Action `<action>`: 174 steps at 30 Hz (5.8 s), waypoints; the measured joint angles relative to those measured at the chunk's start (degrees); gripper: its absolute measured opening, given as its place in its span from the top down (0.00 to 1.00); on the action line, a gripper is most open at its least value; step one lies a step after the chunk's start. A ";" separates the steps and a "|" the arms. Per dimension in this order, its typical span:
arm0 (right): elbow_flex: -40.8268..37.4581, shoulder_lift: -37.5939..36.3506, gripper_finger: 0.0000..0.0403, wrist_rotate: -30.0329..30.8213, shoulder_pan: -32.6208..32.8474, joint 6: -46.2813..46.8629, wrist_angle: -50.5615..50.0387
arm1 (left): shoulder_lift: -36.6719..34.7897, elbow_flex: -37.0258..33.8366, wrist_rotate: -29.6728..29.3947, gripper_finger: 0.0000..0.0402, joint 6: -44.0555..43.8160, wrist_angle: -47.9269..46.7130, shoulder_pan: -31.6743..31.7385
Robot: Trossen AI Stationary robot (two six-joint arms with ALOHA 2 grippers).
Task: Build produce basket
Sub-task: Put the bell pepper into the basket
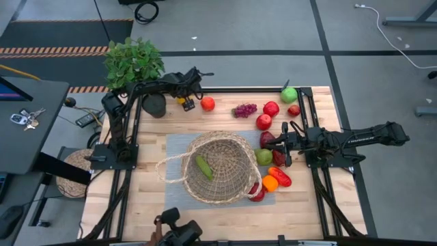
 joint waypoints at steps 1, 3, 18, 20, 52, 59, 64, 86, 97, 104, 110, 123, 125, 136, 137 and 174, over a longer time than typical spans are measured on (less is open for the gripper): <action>0.00 0.00 0.85 -0.02 0.02 -0.02 0.00 | 0.00 0.00 -0.09 0.09 0.92 -0.48 -0.32; 0.00 0.00 0.85 0.00 0.01 -0.02 0.00 | -0.05 0.00 -0.29 0.12 1.54 -1.95 -1.20; 0.00 0.00 0.85 0.00 0.00 -0.02 0.09 | -3.82 4.44 0.31 0.27 -1.70 -15.86 -11.65; 0.00 0.00 0.85 -0.01 0.01 -0.02 0.07 | -4.90 4.42 0.10 0.28 -2.10 -16.22 -11.61; 0.00 0.00 0.85 0.00 0.02 -0.02 0.17 | -8.02 -4.11 10.31 0.01 -15.52 -16.44 -8.79; 0.00 0.00 0.85 0.00 0.02 -0.02 0.17 | -8.24 -7.85 8.09 0.01 -18.88 -13.02 -8.87; 0.00 0.00 0.85 0.00 0.00 0.00 0.17 | -8.20 -8.21 7.91 0.01 -19.80 -11.80 -8.89; 0.00 0.00 0.85 0.00 0.02 -0.02 0.16 | -7.79 -0.88 7.24 0.13 -15.13 -19.53 -9.64; 0.00 0.00 0.85 0.00 0.00 -0.02 0.15 | -7.91 16.68 8.96 0.13 -14.70 -31.25 -10.78; 0.00 0.00 0.85 0.00 0.00 -0.02 0.15 | -8.04 32.82 14.25 0.13 -14.75 -37.36 -14.38; -0.01 0.00 0.85 -0.01 0.02 -0.02 0.16 | -8.09 43.54 22.28 0.13 -14.70 -40.87 -19.73; 0.00 0.00 0.85 -0.02 0.00 -0.02 0.15 | -8.09 53.28 24.79 0.13 -14.66 -45.54 -34.20; 0.00 0.00 0.85 0.00 0.00 0.00 0.16 | -8.11 53.40 24.79 0.13 -15.11 -45.49 -35.66; 0.00 0.00 0.85 -0.01 0.02 -0.02 0.15 | -8.07 53.37 23.32 0.13 -15.19 -45.12 -43.11; 0.00 0.00 0.85 -0.01 0.00 -0.01 0.16 | -8.07 53.37 23.32 0.13 -15.20 -44.50 -43.90; 0.00 0.00 0.85 -0.01 0.01 -0.01 0.18 | -5.20 31.55 -5.68 0.13 38.40 -26.53 -59.47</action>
